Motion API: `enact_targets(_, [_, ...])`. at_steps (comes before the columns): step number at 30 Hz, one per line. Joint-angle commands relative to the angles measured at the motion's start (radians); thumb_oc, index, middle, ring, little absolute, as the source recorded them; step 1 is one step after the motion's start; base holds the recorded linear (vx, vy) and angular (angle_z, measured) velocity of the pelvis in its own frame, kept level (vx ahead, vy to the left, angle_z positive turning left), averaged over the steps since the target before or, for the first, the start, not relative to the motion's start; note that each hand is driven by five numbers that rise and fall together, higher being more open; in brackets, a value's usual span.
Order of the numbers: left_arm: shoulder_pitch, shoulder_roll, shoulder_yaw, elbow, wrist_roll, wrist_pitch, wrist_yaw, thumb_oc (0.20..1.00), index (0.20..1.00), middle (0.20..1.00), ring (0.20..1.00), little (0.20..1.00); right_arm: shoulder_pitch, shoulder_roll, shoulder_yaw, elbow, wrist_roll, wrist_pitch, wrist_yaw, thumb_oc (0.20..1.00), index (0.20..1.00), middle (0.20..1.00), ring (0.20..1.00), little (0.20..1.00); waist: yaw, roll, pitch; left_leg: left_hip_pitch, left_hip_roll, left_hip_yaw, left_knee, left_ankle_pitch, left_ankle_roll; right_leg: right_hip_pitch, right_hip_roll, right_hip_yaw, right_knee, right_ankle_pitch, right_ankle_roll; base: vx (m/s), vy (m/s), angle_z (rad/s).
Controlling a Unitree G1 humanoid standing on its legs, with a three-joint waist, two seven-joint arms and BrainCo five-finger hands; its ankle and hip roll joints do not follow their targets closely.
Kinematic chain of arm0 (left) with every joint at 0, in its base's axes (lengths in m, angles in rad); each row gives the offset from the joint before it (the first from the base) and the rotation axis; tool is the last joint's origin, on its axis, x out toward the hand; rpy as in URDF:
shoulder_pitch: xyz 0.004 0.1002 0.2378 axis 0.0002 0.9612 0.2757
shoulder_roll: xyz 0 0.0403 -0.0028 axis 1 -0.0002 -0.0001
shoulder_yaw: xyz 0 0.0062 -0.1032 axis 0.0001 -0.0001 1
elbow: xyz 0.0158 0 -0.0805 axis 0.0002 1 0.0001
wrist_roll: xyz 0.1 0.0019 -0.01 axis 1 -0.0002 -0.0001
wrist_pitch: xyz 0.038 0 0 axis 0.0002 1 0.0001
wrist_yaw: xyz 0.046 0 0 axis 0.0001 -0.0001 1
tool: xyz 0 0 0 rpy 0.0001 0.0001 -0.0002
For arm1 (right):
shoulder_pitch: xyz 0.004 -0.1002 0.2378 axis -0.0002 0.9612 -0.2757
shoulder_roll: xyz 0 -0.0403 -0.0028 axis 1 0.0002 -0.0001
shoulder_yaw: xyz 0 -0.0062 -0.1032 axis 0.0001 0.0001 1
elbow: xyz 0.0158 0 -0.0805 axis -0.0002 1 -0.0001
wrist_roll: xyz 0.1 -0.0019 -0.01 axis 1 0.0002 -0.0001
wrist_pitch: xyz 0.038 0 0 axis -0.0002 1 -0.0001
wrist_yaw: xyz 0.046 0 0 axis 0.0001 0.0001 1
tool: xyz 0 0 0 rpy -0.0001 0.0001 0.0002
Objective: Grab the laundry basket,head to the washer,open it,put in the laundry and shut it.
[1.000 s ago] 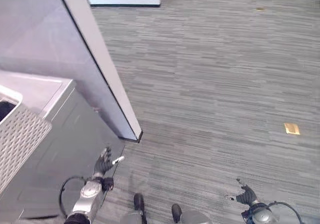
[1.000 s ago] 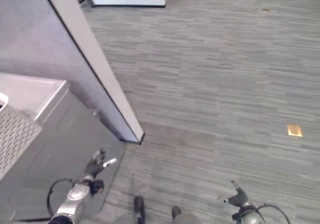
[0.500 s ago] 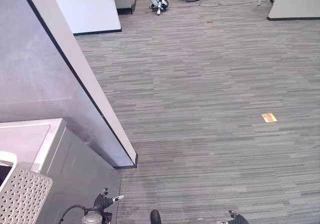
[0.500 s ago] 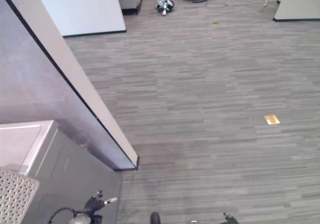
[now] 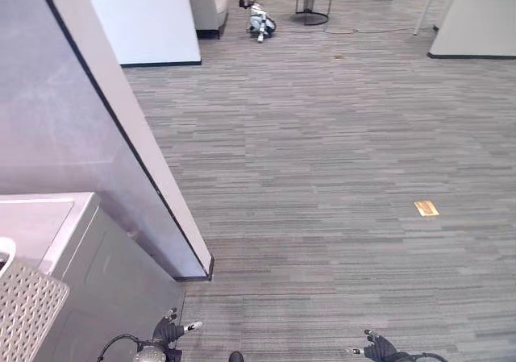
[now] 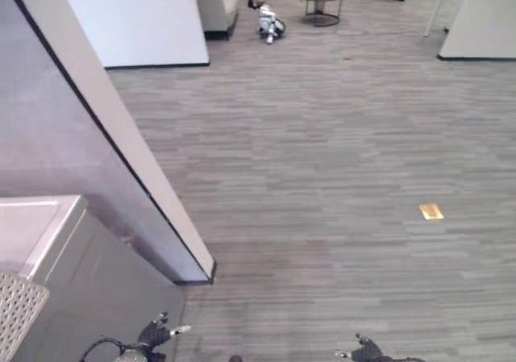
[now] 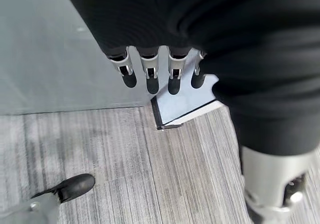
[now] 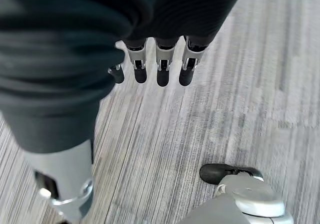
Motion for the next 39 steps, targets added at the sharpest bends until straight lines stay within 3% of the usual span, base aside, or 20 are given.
enact_targets(1, [-0.064,0.032,0.035,-0.024,0.004,-0.006,0.002,1.000,1.000,1.000,1.000,1.000,-0.052,-0.084,0.006,-0.050,-0.039,-0.018,0.000,1.000,1.000,1.000,1.000,1.000,0.024,-0.055,0.068,-0.044,0.027,-0.017,0.078,-0.040,-0.030,-0.054,0.011,-0.014,-0.026,0.135,0.006,-0.20,-0.275,0.67])
enact_targets(4, [-0.099,0.043,0.022,-0.015,-0.004,-0.004,0.005,1.000,1.000,1.000,1.000,1.000,-0.096,-0.132,0.030,-0.074,-0.060,-0.022,-0.008,1.000,1.000,1.000,1.000,1.000,0.032,-0.066,0.113,-0.130,0.051,-0.073,0.095,0.029,-0.077,-0.084,0.038,-0.067,-0.043,0.147,-0.010,-0.27,-0.290,0.67])
enact_targets(6, [-0.115,0.044,0.013,-0.017,-0.002,-0.004,0.006,1.000,1.000,1.000,1.000,1.000,-0.107,-0.150,0.032,-0.082,-0.069,-0.023,-0.015,1.000,1.000,1.000,1.000,1.000,0.034,-0.069,0.129,-0.160,0.060,-0.087,0.090,0.054,-0.087,-0.094,0.041,-0.103,-0.053,0.157,-0.009,-0.21,-0.204,0.73])
enact_targets(8, [-0.139,0.037,0.000,-0.012,-0.003,-0.002,0.010,1.000,1.000,1.000,1.000,1.000,-0.128,-0.167,0.033,-0.074,-0.075,-0.022,-0.022,1.000,1.000,1.000,1.000,1.000,0.029,-0.069,0.149,-0.199,0.072,-0.043,0.104,0.071,-0.084,-0.113,0.035,-0.147,-0.053,0.169,-0.009,-0.25,-0.150,0.90])
enact_targets(11, [-0.158,0.030,-0.003,-0.020,-0.004,0.002,0.009,1.000,1.000,1.000,1.000,1.000,-0.133,-0.172,0.028,-0.073,-0.070,-0.015,-0.029,1.000,1.000,1.000,1.000,1.000,0.004,-0.084,0.153,-0.190,0.063,0.119,0.228,-0.026,-0.053,-0.145,0.004,-0.215,-0.055,0.190,-0.010,-0.22,-0.113,0.84])
enact_targets(14, [-0.169,0.018,-0.021,-0.017,0.006,0.005,0.000,1.000,1.000,1.000,1.000,1.000,-0.110,-0.154,0.020,-0.064,-0.063,-0.009,-0.027,1.000,1.000,1.000,1.000,1.000,-0.026,-0.090,0.129,-0.154,0.044,0.237,0.308,-0.106,-0.043,-0.150,-0.020,-0.287,-0.090,0.216,-0.007,-0.14,-0.074,0.94])
enact_targets(15, [-0.169,0.018,-0.021,-0.017,0.006,0.005,0.000,1.000,1.000,1.000,1.000,1.000,-0.111,-0.154,0.020,-0.064,-0.063,-0.009,-0.027,1.000,1.000,1.000,1.000,1.000,-0.027,-0.091,0.126,-0.157,0.044,0.237,0.307,-0.104,-0.042,-0.153,-0.021,-0.288,-0.090,0.217,-0.007,-0.08,-0.036,0.90])
enact_targets(17, [-0.187,0.005,-0.038,-0.007,0.017,0.008,-0.005,1.000,1.000,1.000,1.000,1.000,-0.083,-0.121,0.018,-0.041,-0.066,-0.003,-0.024,1.000,1.000,1.000,1.000,1.000,-0.055,-0.088,0.103,-0.078,0.040,0.315,0.313,-0.178,-0.035,-0.156,-0.040,-0.367,-0.099,0.224,0.004,-0.09,-0.015,0.99])
enact_targets(20, [-0.194,-0.001,-0.049,-0.003,0.022,0.009,-0.009,1.000,1.000,1.000,1.000,1.000,-0.060,-0.097,0.020,-0.030,-0.069,0.001,-0.020,1.000,1.000,1.000,1.000,1.000,-0.077,-0.077,0.091,-0.018,0.033,0.342,0.264,-0.205,-0.032,-0.162,-0.048,-0.416,-0.089,0.221,0.009,-0.03,0.054,0.95])
enact_targets(21, [-0.193,-0.004,-0.048,0.005,0.033,0.013,-0.010,1.000,1.000,1.000,1.000,1.000,-0.039,-0.080,0.015,-0.015,-0.069,0.003,-0.017,1.000,1.000,1.000,1.000,1.000,-0.088,-0.058,0.083,0.018,0.027,0.335,0.204,-0.237,-0.031,-0.150,-0.043,-0.433,-0.087,0.209,0.025,-0.04,0.121,0.81])
enact_targets(22, [-0.191,-0.004,-0.044,0.015,0.041,0.013,-0.008,1.000,1.000,1.000,1.000,1.000,-0.038,-0.073,0.017,-0.009,-0.070,0.002,-0.014,1.000,1.000,1.000,1.000,1.000,-0.091,-0.067,0.082,0.013,0.014,0.346,0.184,-0.211,-0.018,-0.156,-0.054,-0.444,-0.088,0.229,0.019,-0.04,0.165,0.74])
enact_targets(25, [-0.181,-0.004,-0.037,0.020,0.047,0.014,-0.005,1.000,1.000,1.000,1.000,1.000,-0.034,-0.059,0.028,-0.017,-0.074,0.000,-0.007,1.000,1.000,1.000,1.000,1.000,-0.087,-0.068,0.079,0.023,-0.006,0.328,0.146,-0.208,-0.004,-0.161,-0.055,-0.423,-0.078,0.238,0.023,-0.05,0.096,0.41])
enact_targets(29, [-0.162,0.008,-0.025,0.020,0.057,0.014,-0.008,1.000,1.000,1.000,1.000,1.000,-0.031,-0.046,0.049,-0.059,-0.084,-0.007,-0.001,1.000,1.000,1.000,1.000,1.000,-0.086,-0.078,0.089,0.031,-0.018,0.312,0.064,-0.166,0.012,-0.202,-0.040,-0.343,-0.071,0.271,0.038,-0.08,0.107,-0.42])
enact_targets(31, [-0.177,0.021,-0.037,0.029,0.076,0.011,-0.008,1.000,1.000,1.000,1.000,1.000,-0.035,-0.044,0.064,-0.072,-0.091,-0.010,0.006,1.000,1.000,1.000,1.000,1.000,-0.107,-0.081,0.098,0.013,-0.011,0.287,0.054,-0.147,0.017,-0.248,-0.013,-0.164,-0.027,0.272,0.059,-0.12,-0.019,-0.07])
enact_targets(32, [-0.185,0.027,-0.048,0.040,0.088,0.009,-0.008,1.000,1.000,1.000,1.000,1.000,-0.029,-0.048,0.070,-0.075,-0.094,-0.013,0.011,1.000,1.000,1.000,1.000,1.000,-0.123,-0.076,0.099,0.002,-0.010,0.258,0.044,-0.134,0.019,-0.261,0.016,-0.027,0.004,0.268,0.070,-0.09,-0.014,0.82])
enact_targets(33, [-0.188,0.029,-0.050,0.044,0.091,0.006,-0.009,1.000,1.000,1.000,1.000,1.000,-0.022,-0.049,0.068,-0.075,-0.095,-0.015,0.014,1.000,1.000,1.000,1.000,1.000,-0.128,-0.073,0.100,-0.003,-0.007,0.245,0.034,-0.124,0.017,-0.260,0.019,0.026,0.011,0.262,0.074,-0.10,-0.053,1.27])
enact_targets(35, [-0.189,0.034,-0.052,0.042,0.096,0.005,-0.004,1.000,1.000,1.000,1.000,1.000,-0.016,-0.051,0.066,-0.065,-0.105,-0.018,0.016,1.000,1.000,1.000,1.000,1.000,-0.112,-0.069,0.106,-0.023,0.013,0.214,0.026,-0.102,0.017,-0.241,-0.025,0.009,0.048,0.235,0.064,-0.11,-0.110,0.93])
enact_targets(39, [-0.185,0.040,-0.062,0.014,0.073,0.005,-0.011,1.000,1.000,1.000,1.000,1.000,-0.021,-0.050,0.073,-0.023,-0.130,-0.014,0.021,1.000,1.000,1.000,1.000,1.000,-0.084,-0.075,0.102,-0.050,0.015,0.165,0.033,-0.089,0.009,-0.203,-0.055,0.048,0.046,0.232,0.075,-0.08,-0.141,0.27])
